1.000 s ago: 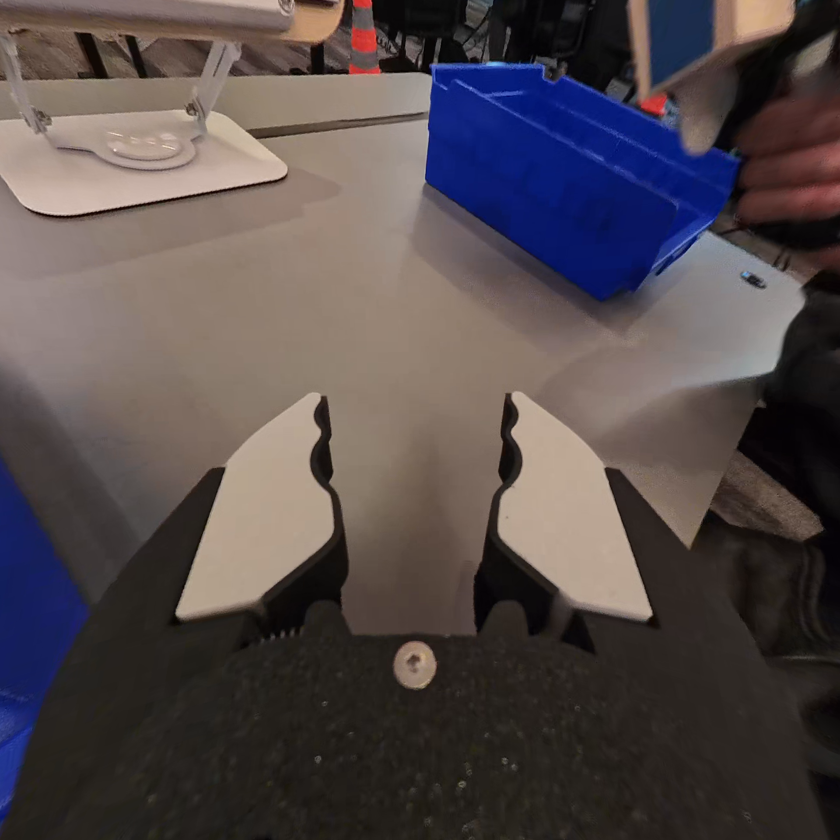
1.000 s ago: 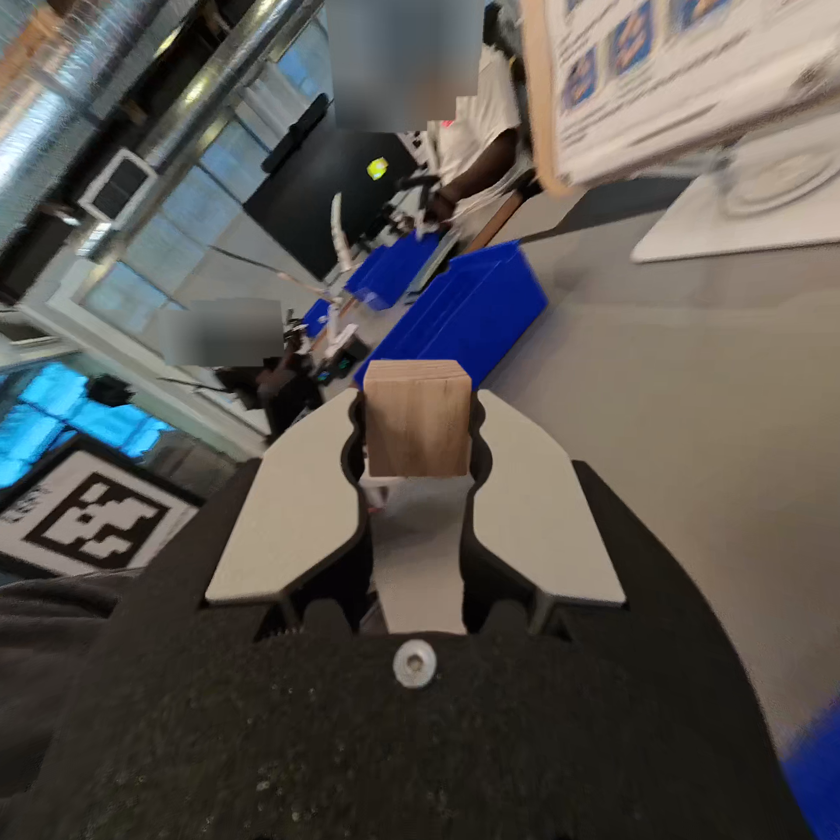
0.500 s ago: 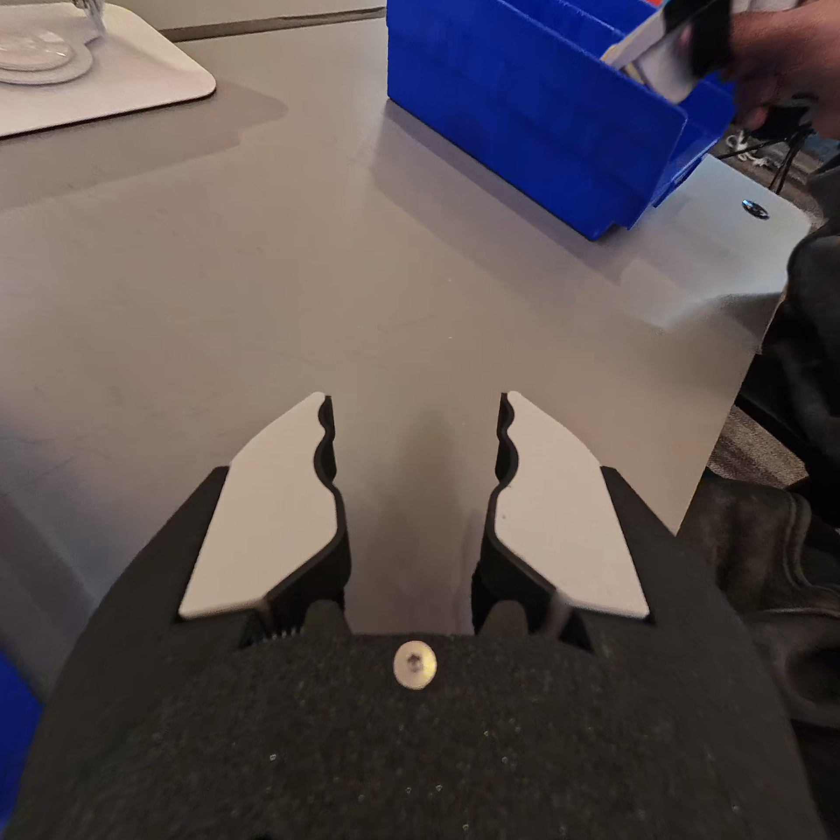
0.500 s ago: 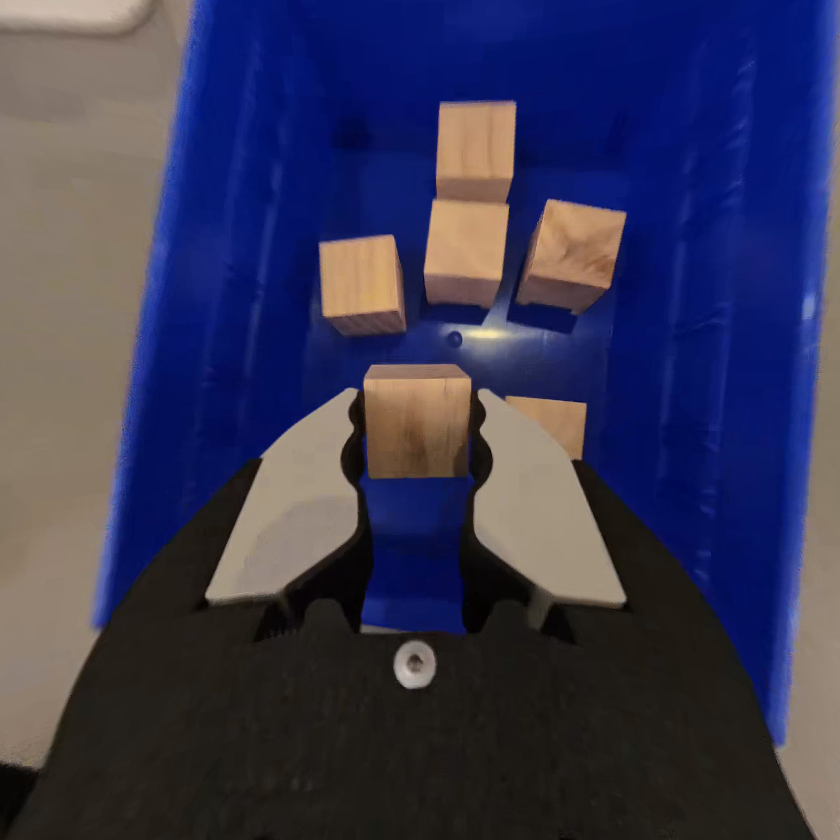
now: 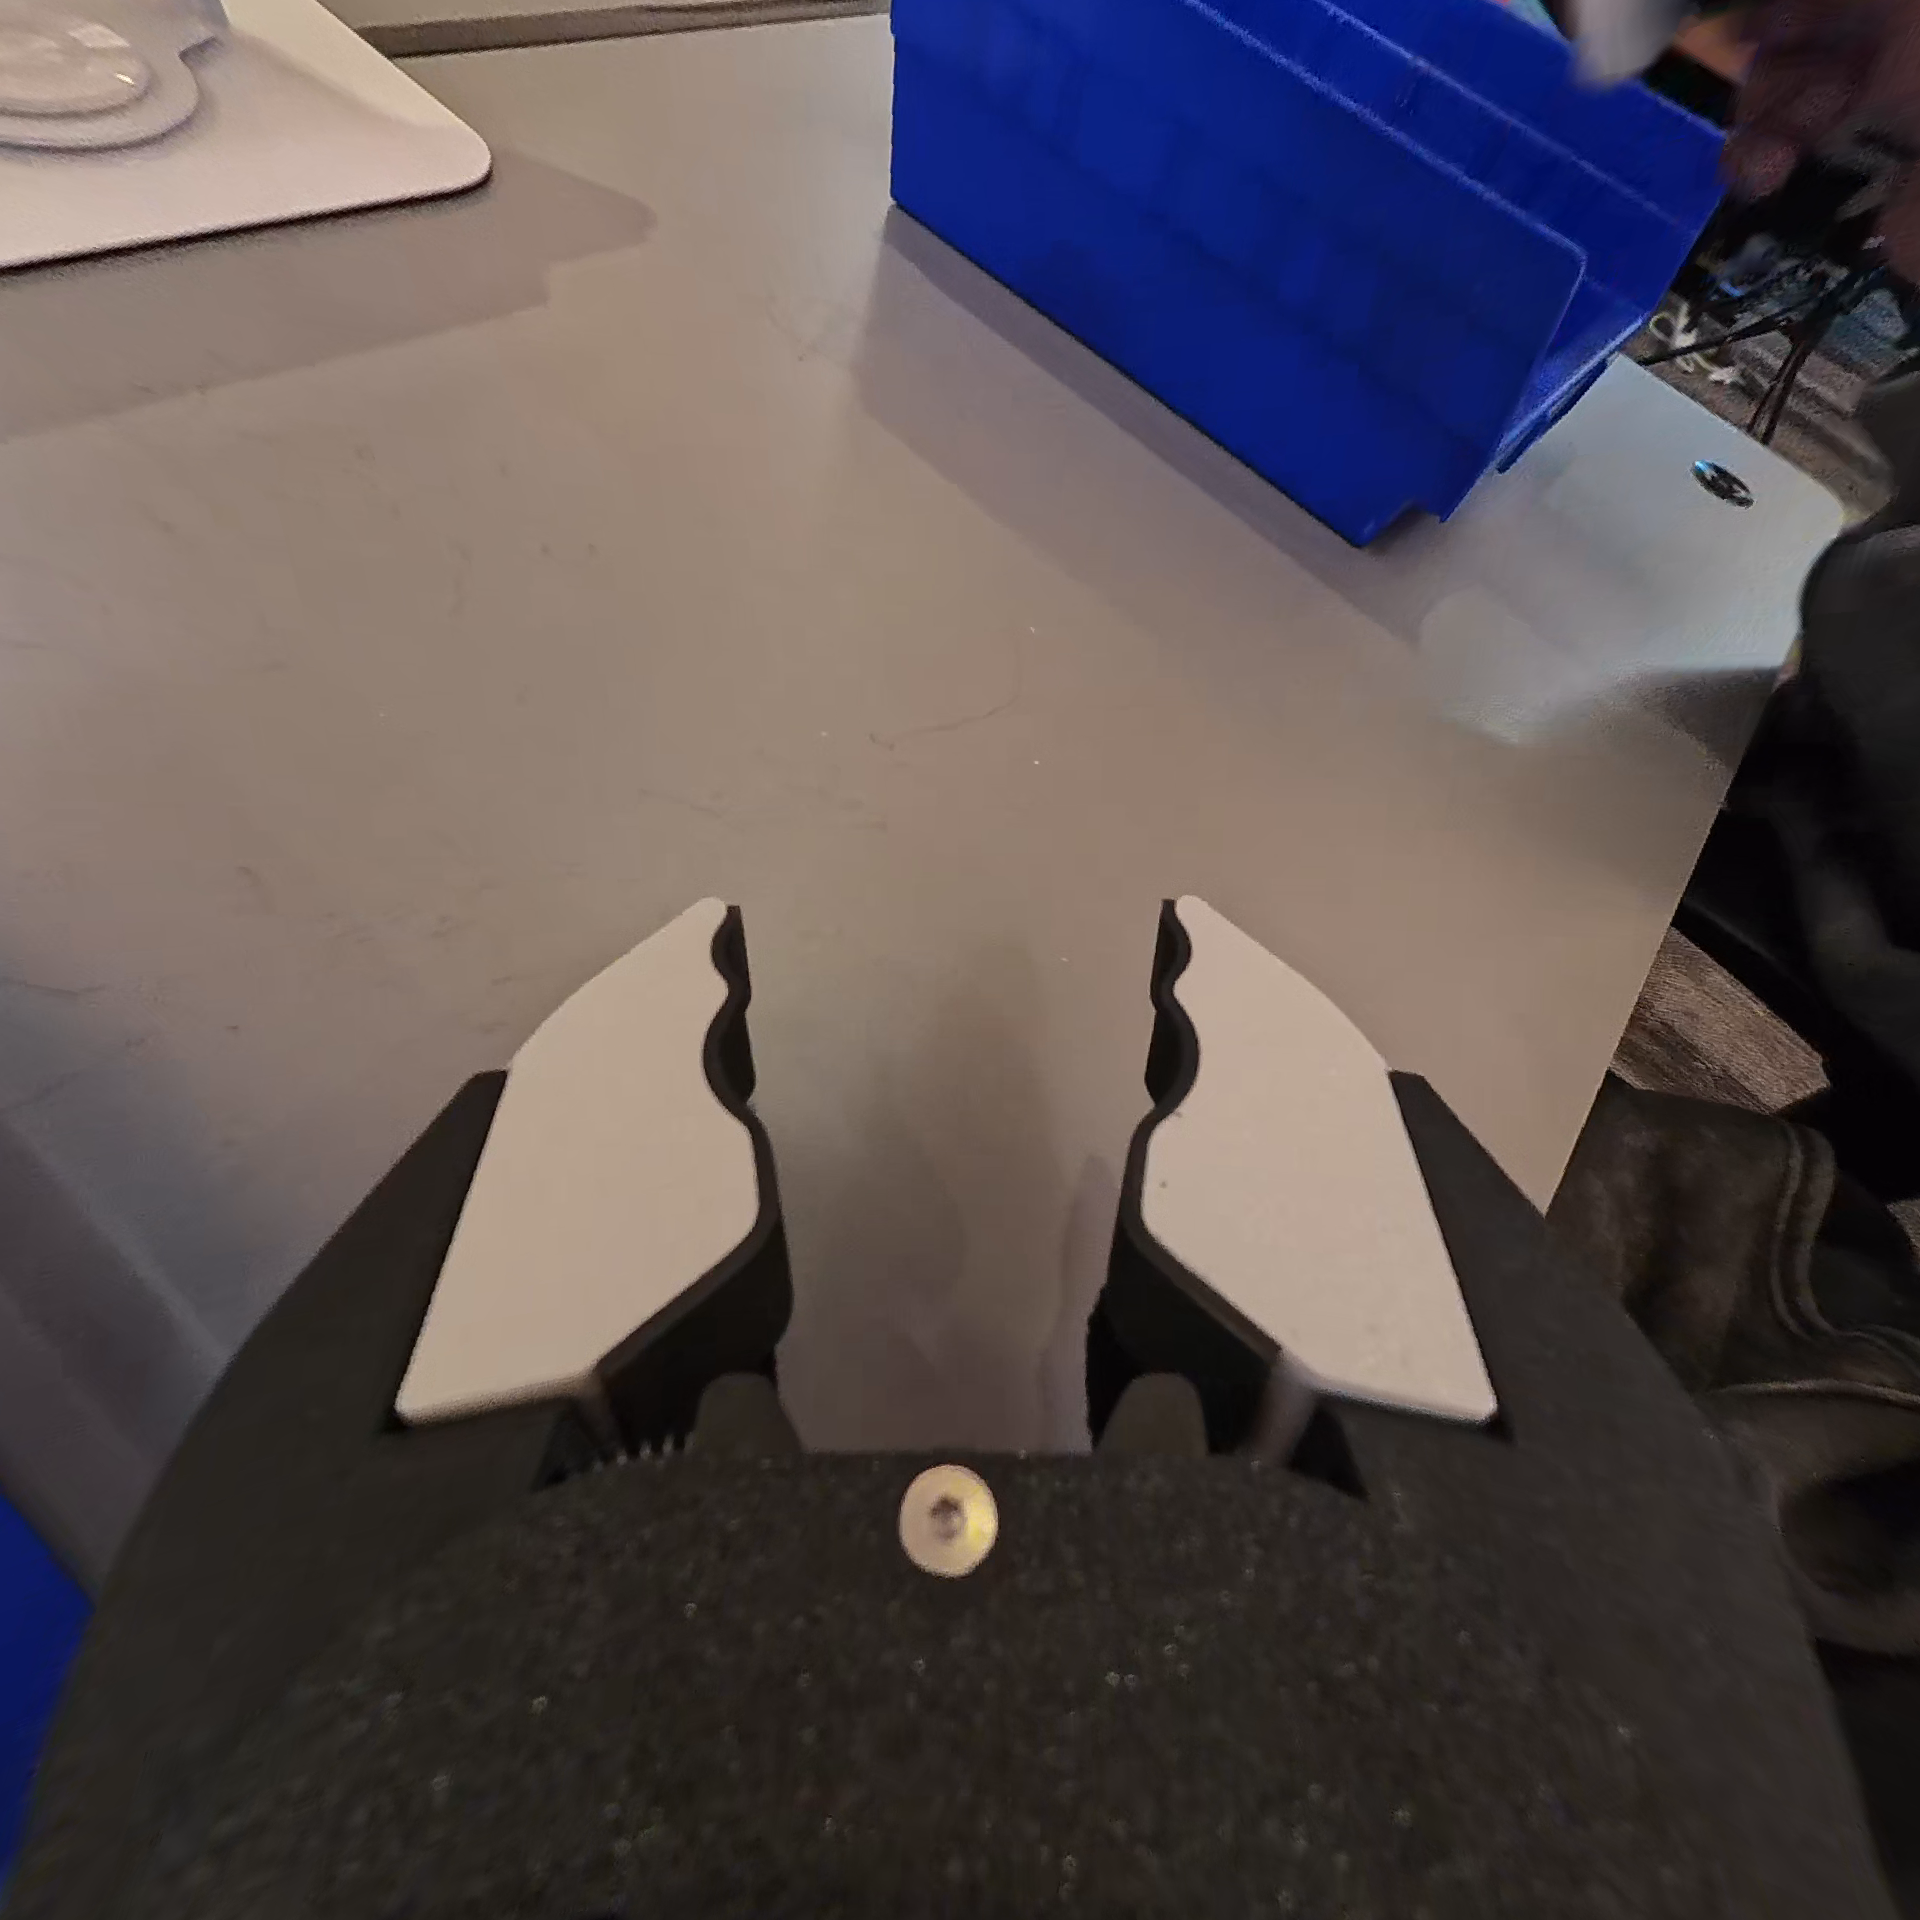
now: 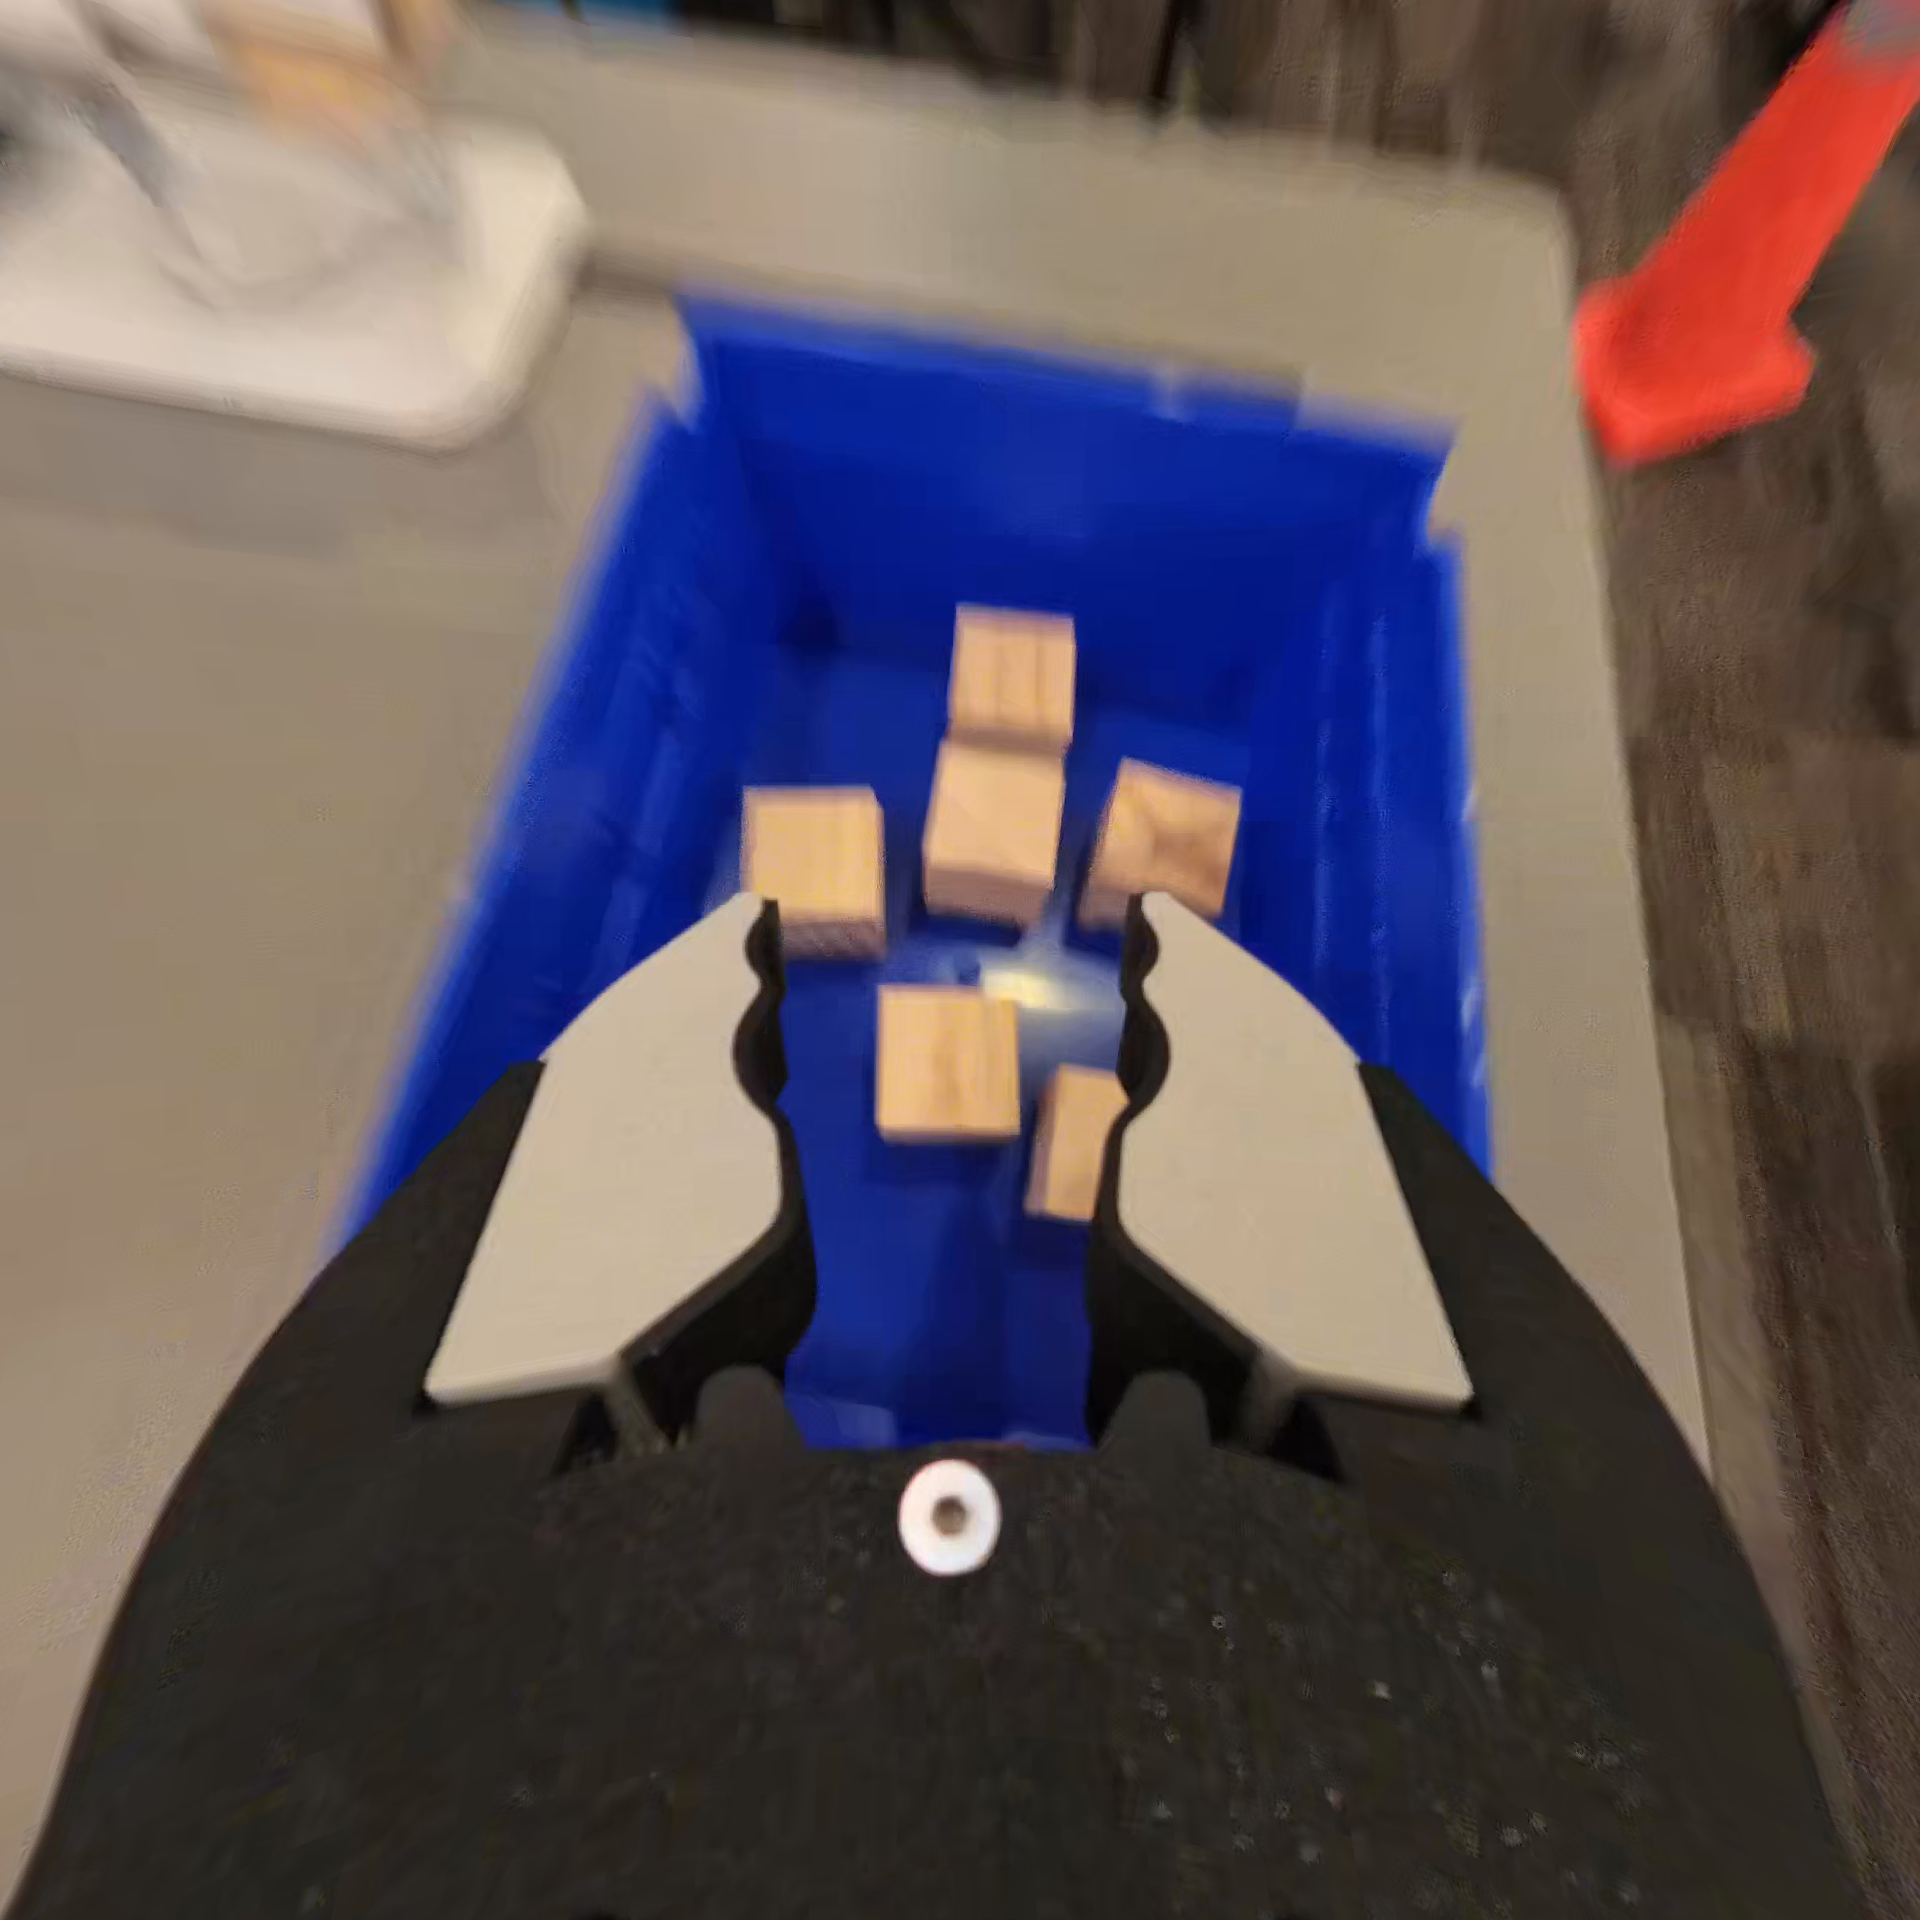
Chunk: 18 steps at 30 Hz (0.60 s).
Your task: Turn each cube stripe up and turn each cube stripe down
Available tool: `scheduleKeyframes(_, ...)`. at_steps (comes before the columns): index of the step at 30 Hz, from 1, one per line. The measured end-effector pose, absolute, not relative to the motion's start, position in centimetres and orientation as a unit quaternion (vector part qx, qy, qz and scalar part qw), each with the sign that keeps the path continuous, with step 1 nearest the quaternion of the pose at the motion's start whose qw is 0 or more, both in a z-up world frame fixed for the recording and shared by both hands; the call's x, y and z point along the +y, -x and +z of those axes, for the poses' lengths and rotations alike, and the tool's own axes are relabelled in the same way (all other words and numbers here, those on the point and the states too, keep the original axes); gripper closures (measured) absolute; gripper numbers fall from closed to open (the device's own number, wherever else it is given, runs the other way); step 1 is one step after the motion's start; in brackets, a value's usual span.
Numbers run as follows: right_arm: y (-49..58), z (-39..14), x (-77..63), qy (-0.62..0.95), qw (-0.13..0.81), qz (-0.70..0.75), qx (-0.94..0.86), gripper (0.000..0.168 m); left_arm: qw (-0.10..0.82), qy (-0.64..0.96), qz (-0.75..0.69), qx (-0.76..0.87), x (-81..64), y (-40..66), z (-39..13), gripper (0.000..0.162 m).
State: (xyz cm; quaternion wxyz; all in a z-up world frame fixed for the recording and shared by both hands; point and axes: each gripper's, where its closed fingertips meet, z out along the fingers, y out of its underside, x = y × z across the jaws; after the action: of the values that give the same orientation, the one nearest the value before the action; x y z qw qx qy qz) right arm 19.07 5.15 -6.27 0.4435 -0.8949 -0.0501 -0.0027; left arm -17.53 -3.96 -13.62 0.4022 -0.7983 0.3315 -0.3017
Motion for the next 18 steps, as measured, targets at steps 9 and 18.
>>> scheduleKeyframes(9, -4.8, 8.4, -1.5, 0.623, 0.722, 0.234, -0.188, 0.110, 0.428, 0.791, -0.303, 0.316, -3.5, 18.1, -12.6, 0.089)
scheduleKeyframes(18, 7.1, -4.7, 1.4, 0.667, 0.639, 0.314, -0.218, 0.104, 0.518, 0.782, -0.224, 0.263, -0.9, 21.6, -10.8, 0.087)
